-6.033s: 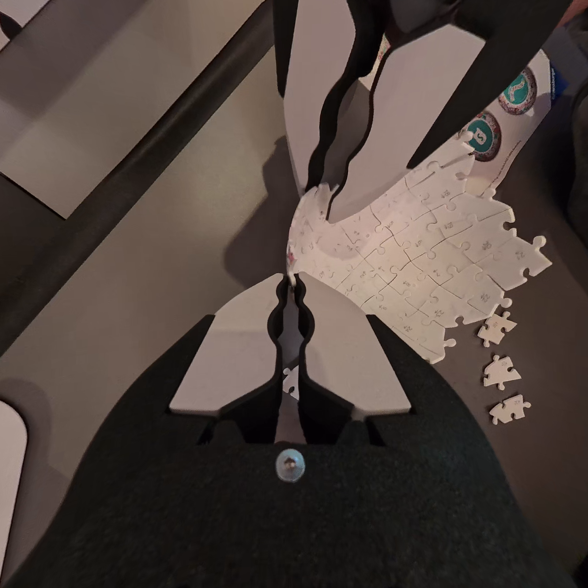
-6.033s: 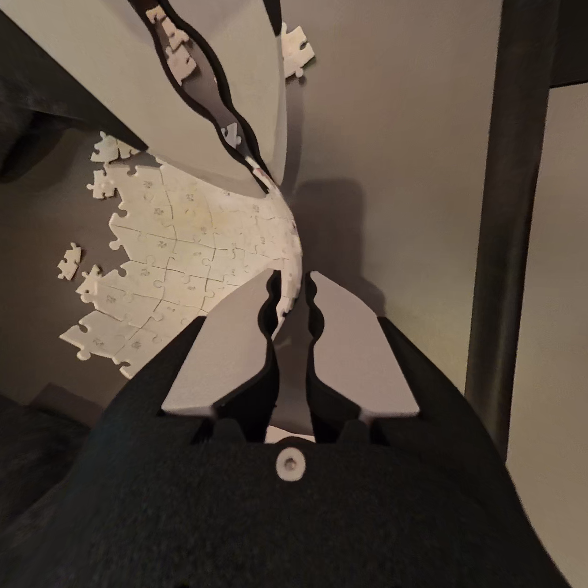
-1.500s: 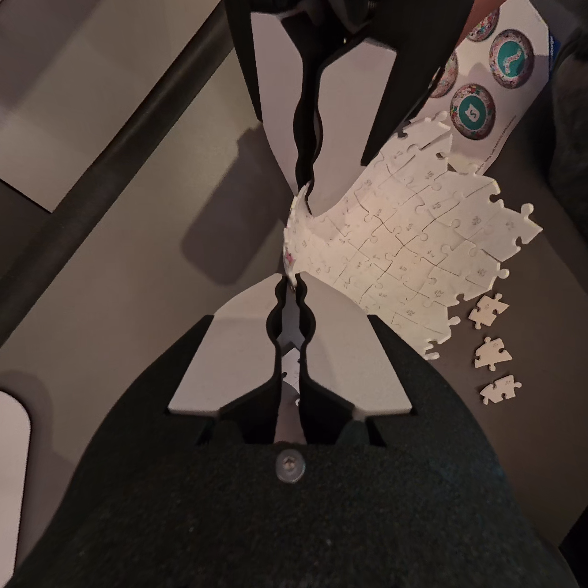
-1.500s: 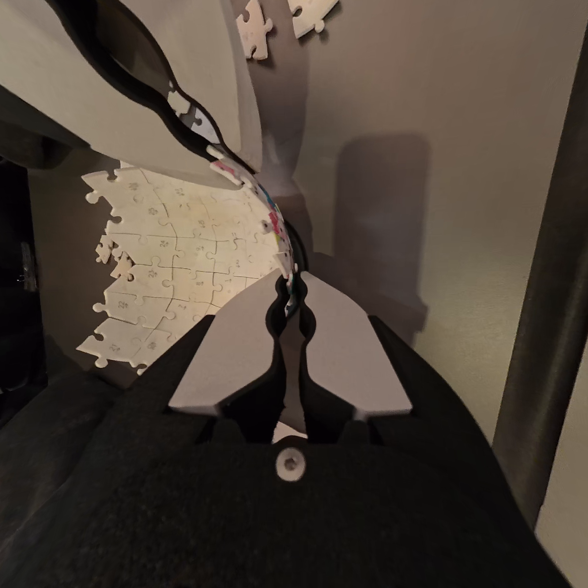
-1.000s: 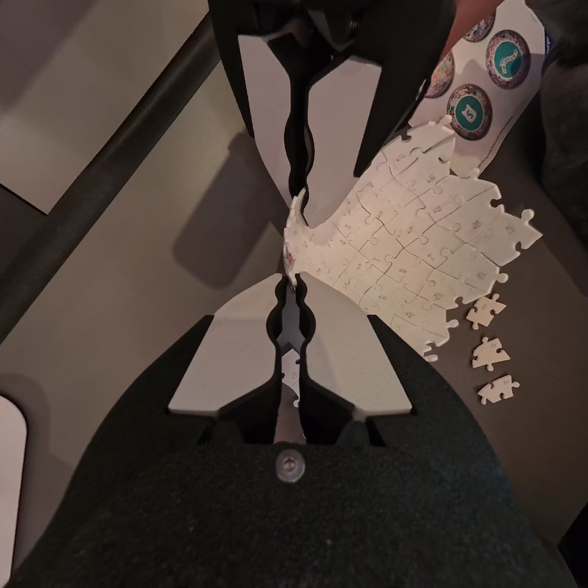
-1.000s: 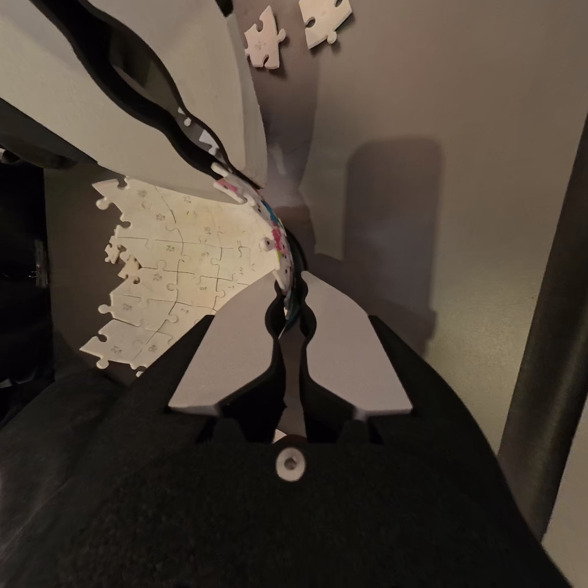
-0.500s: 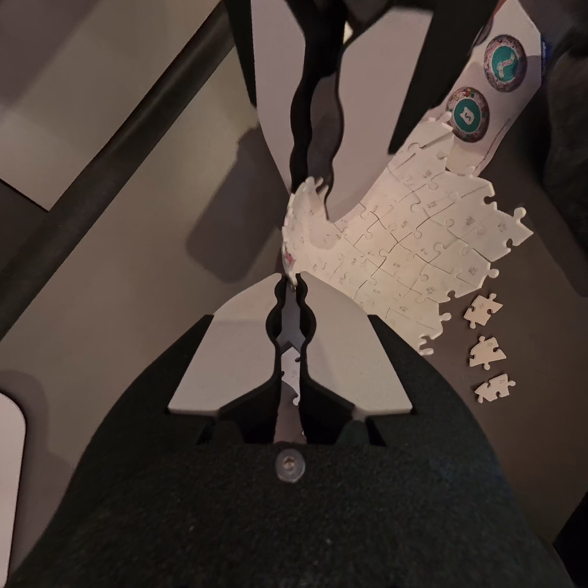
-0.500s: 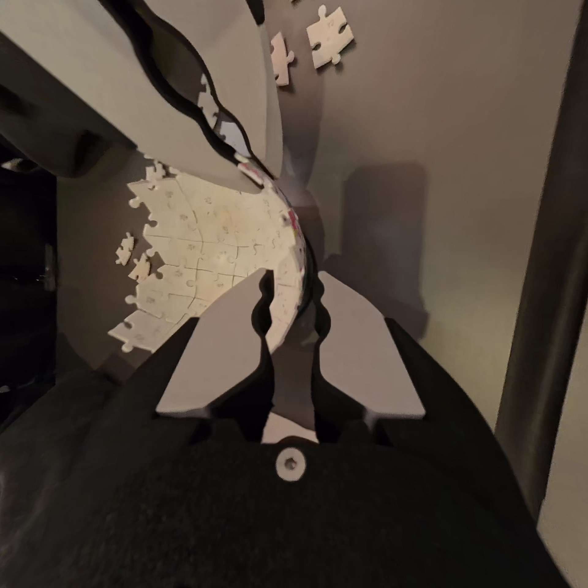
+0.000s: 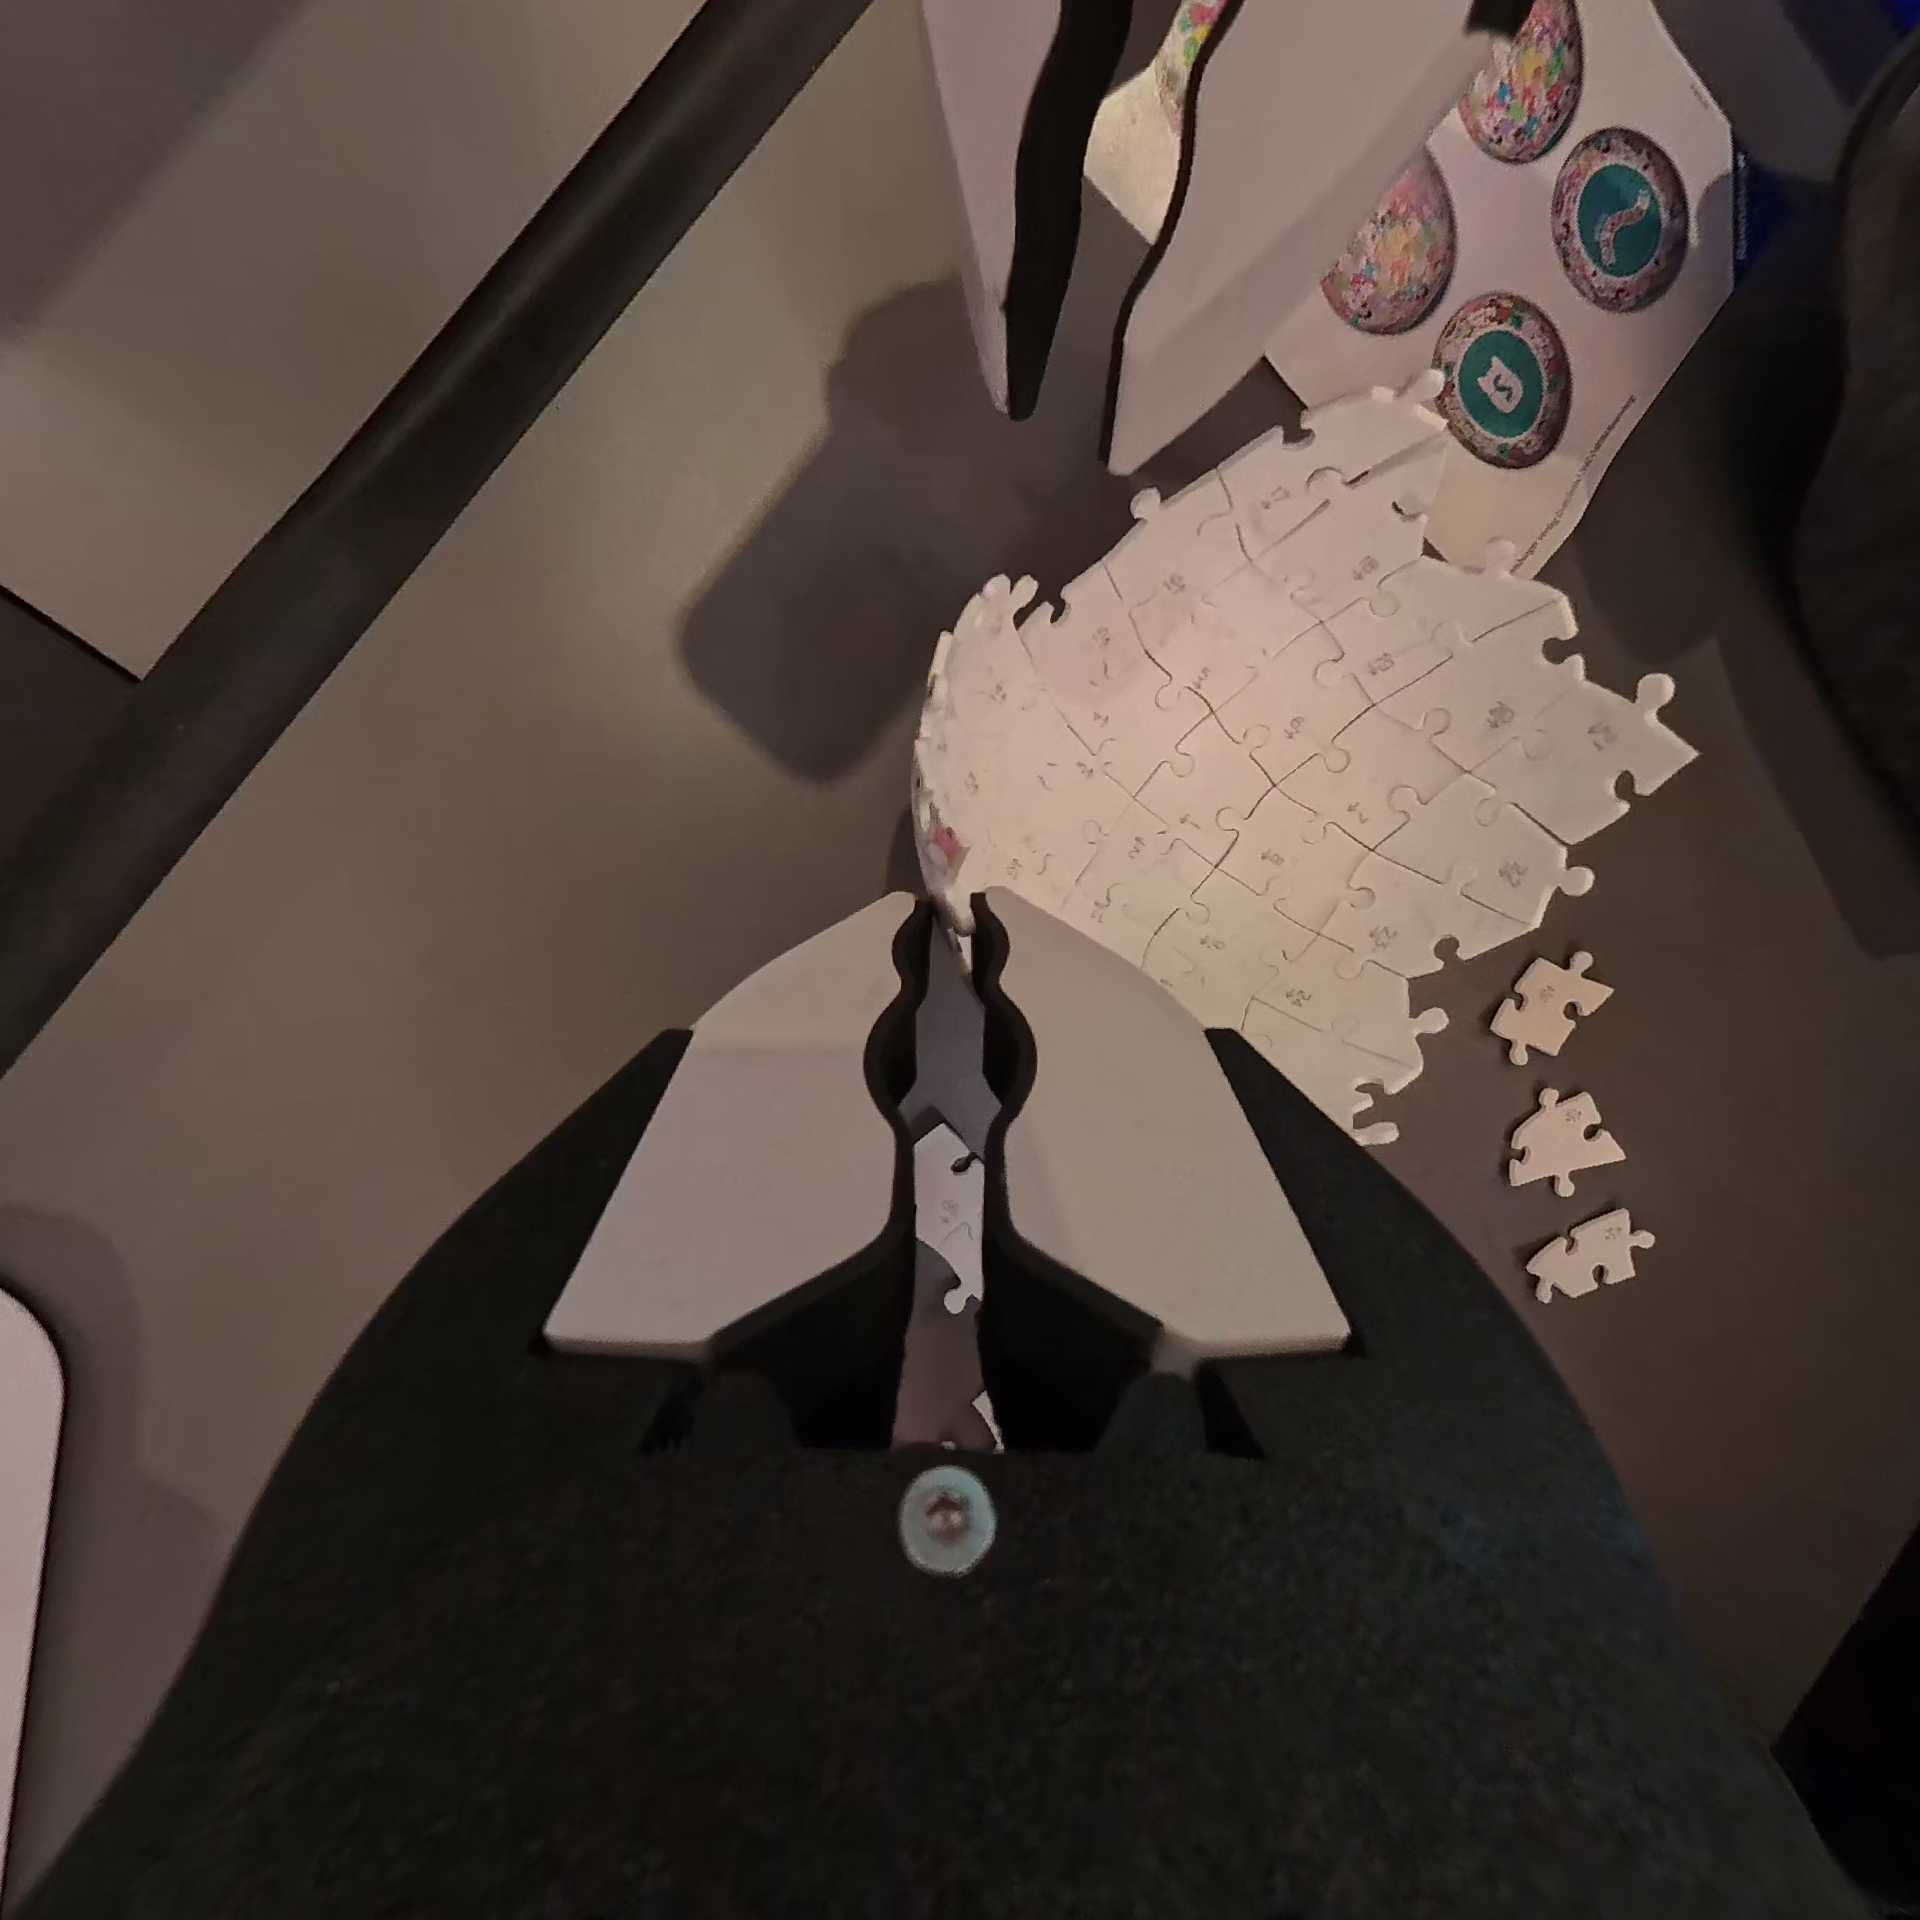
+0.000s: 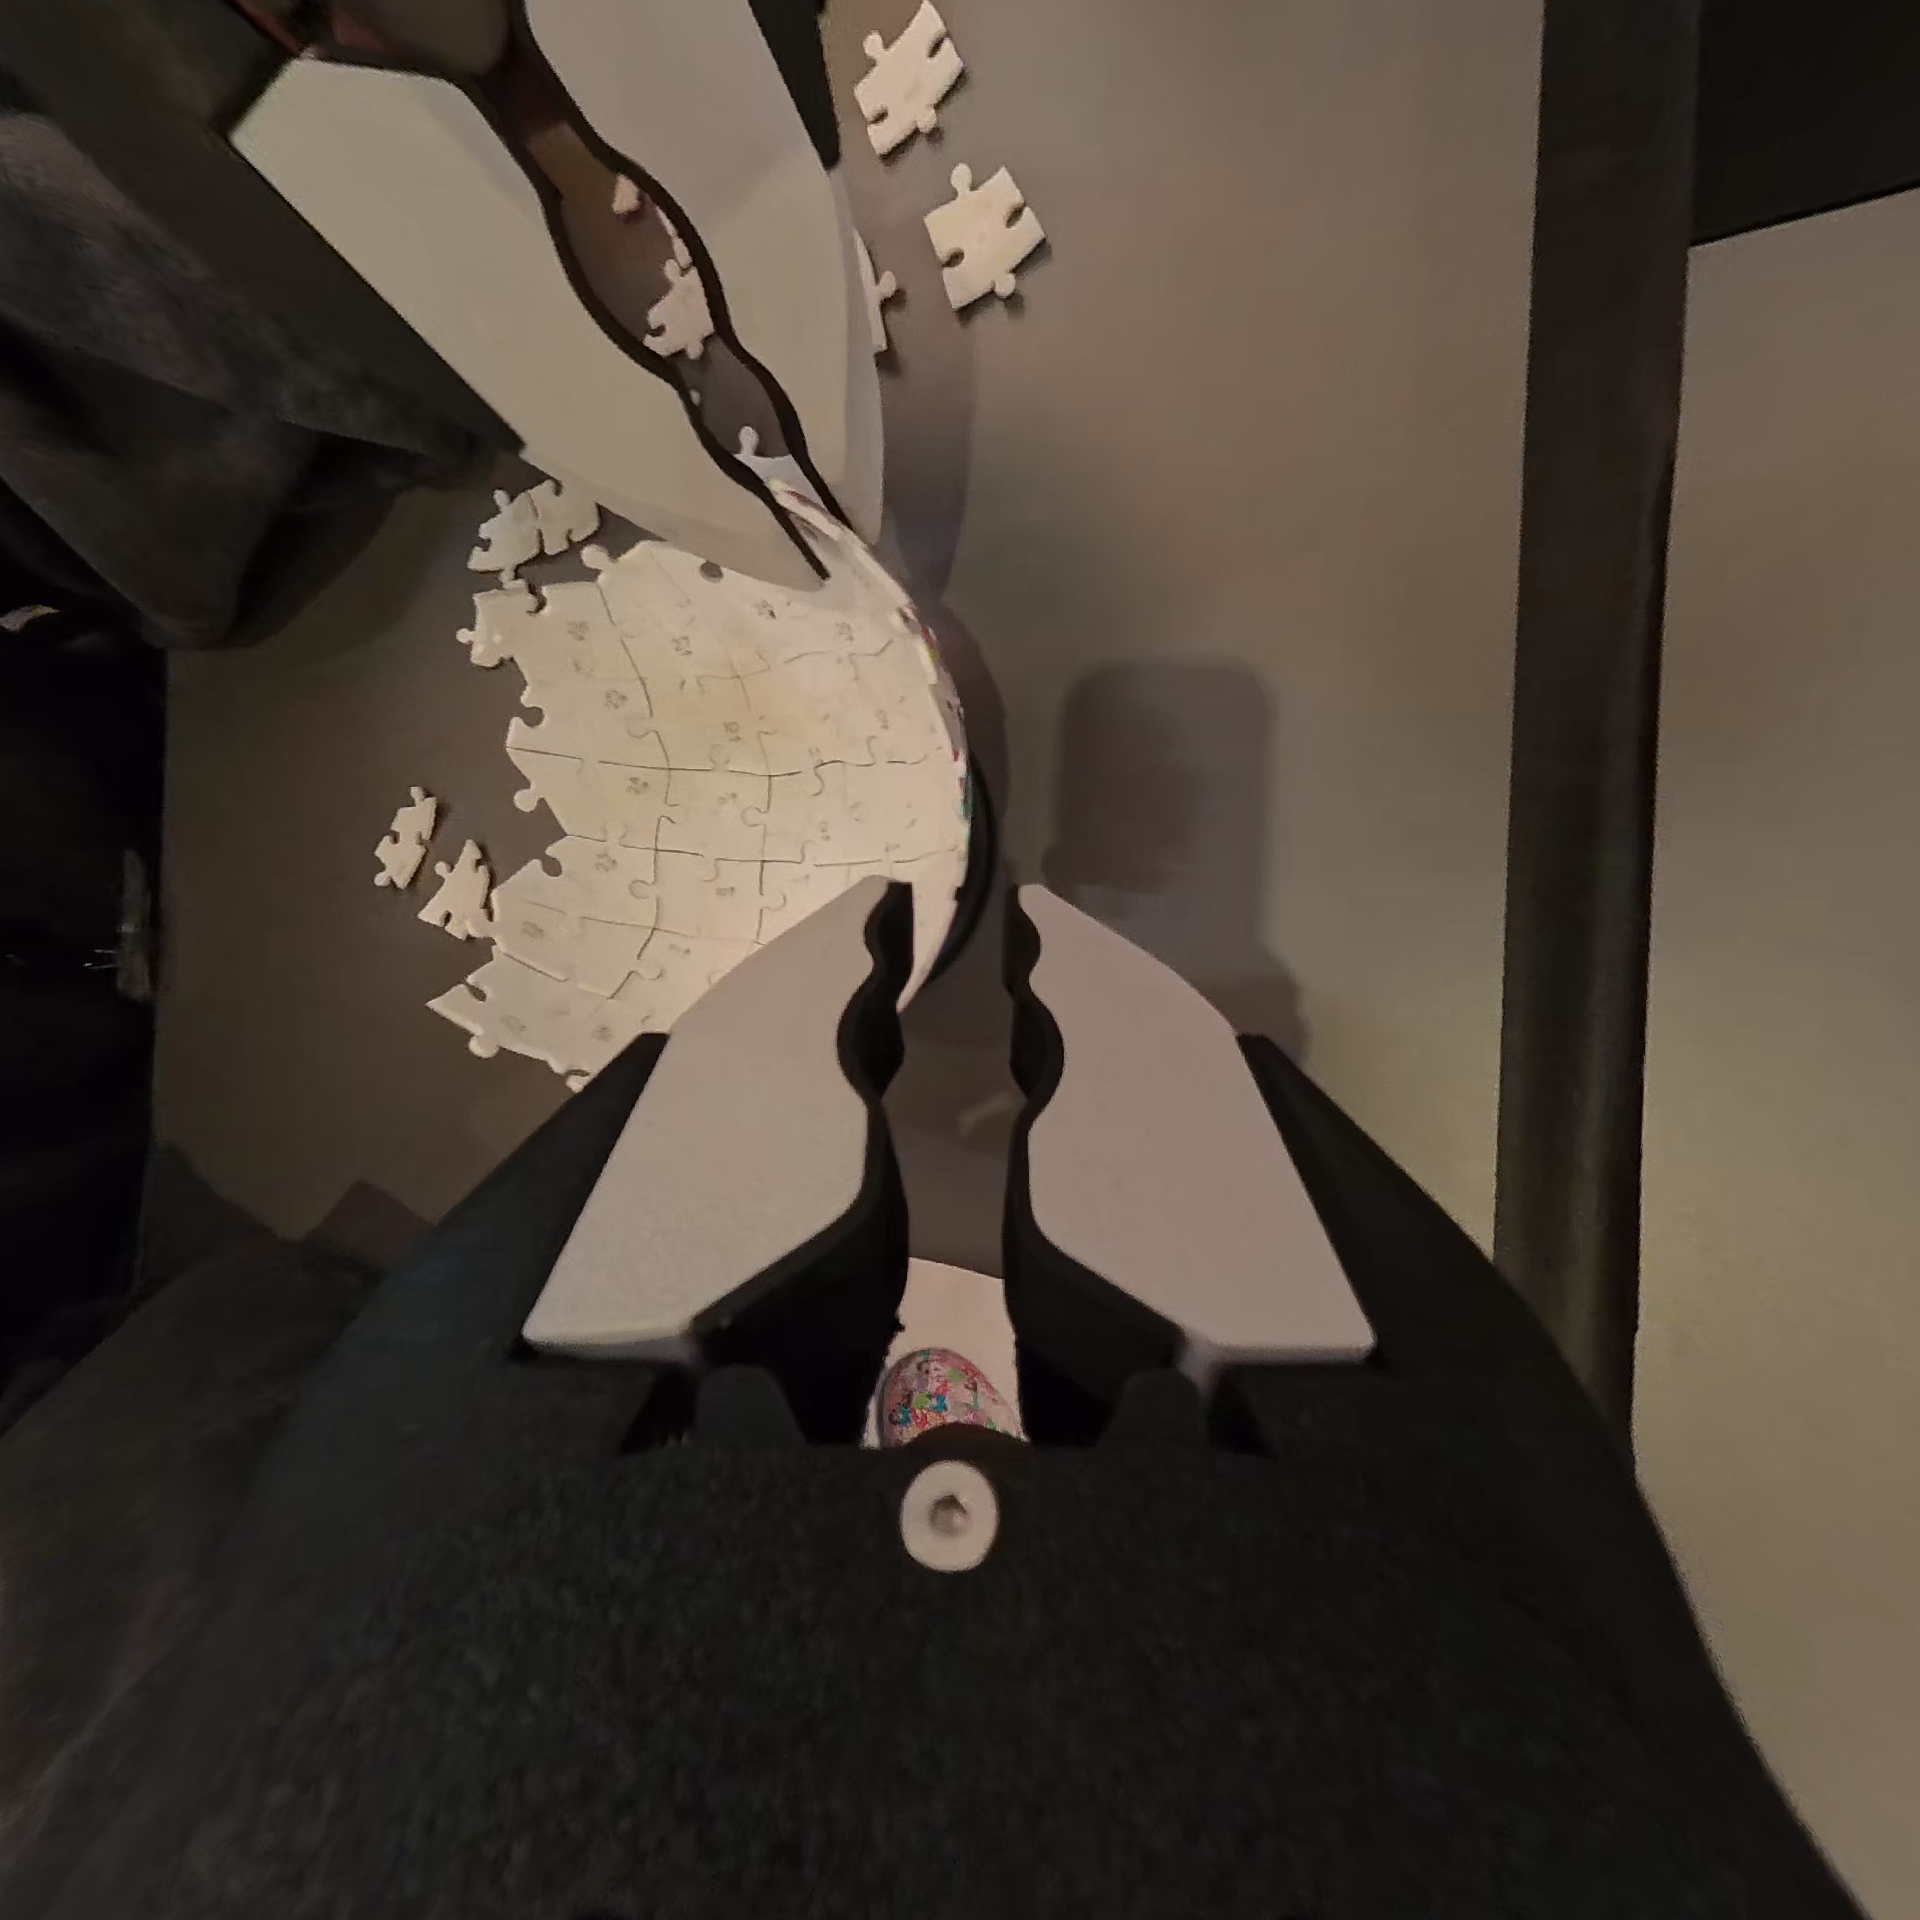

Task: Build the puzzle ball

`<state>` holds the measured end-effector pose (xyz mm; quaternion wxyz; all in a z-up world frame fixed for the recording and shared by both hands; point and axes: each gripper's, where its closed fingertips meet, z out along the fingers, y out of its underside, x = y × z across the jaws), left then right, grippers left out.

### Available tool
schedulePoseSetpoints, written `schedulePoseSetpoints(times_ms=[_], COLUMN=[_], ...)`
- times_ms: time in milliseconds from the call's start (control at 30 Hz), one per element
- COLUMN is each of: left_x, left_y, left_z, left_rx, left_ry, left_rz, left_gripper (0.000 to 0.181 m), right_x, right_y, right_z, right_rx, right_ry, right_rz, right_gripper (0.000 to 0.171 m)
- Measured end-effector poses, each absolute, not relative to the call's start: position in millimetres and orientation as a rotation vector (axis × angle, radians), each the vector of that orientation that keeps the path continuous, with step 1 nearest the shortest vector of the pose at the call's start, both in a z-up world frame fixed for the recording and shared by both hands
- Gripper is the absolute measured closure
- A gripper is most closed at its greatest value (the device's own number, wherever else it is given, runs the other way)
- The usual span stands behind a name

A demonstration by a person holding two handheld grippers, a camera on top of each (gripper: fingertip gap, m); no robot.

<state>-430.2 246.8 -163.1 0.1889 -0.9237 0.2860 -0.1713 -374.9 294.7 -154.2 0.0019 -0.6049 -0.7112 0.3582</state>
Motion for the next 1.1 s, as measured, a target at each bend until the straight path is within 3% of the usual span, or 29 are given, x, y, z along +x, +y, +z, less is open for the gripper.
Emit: schedulePoseSetpoints(times_ms=[167,333,433,567,667,800,933,1100], left_x=[-431,-438,-454,-459,-440,-420,-395,-364], left_y=[242,240,243,242,224,185,119,12], left_z=[-160,-150,-119,-46,8,40,8,-84], left_rx=[-2.602,-2.584,-2.482,-2.244,-2.026,-1.853,-1.925,-1.963], left_ry=[0.812,0.819,0.807,0.729,0.732,0.659,0.554,0.461], left_rz=[-0.499,-0.492,-0.404,-0.368,-0.39,-0.359,-0.423,-0.44], left_gripper=[0.172,0.16,0.149,0.13,0.117,0.117,0.112,0.113], right_x=[-379,-384,-373,-345,-331,-312,-280,-228], right_y=[308,340,333,307,267,203,118,25], right_z=[-142,-84,-23,28,15,-31,-91,-129], right_rx=[-1.875,-1.702,-1.494,-1.318,-1.404,-1.53,-1.607,-1.662], right_ry=[-2.13,-1.829,-1.573,-1.29,-1.306,-1.282,-1.157,-1.016], right_rz=[1.067,0.777,0.669,0.539,0.603,0.709,0.878,0.975], right_gripper=[0.154,0.153,0.149,0.129,0.126,0.114,0.114,0.115])
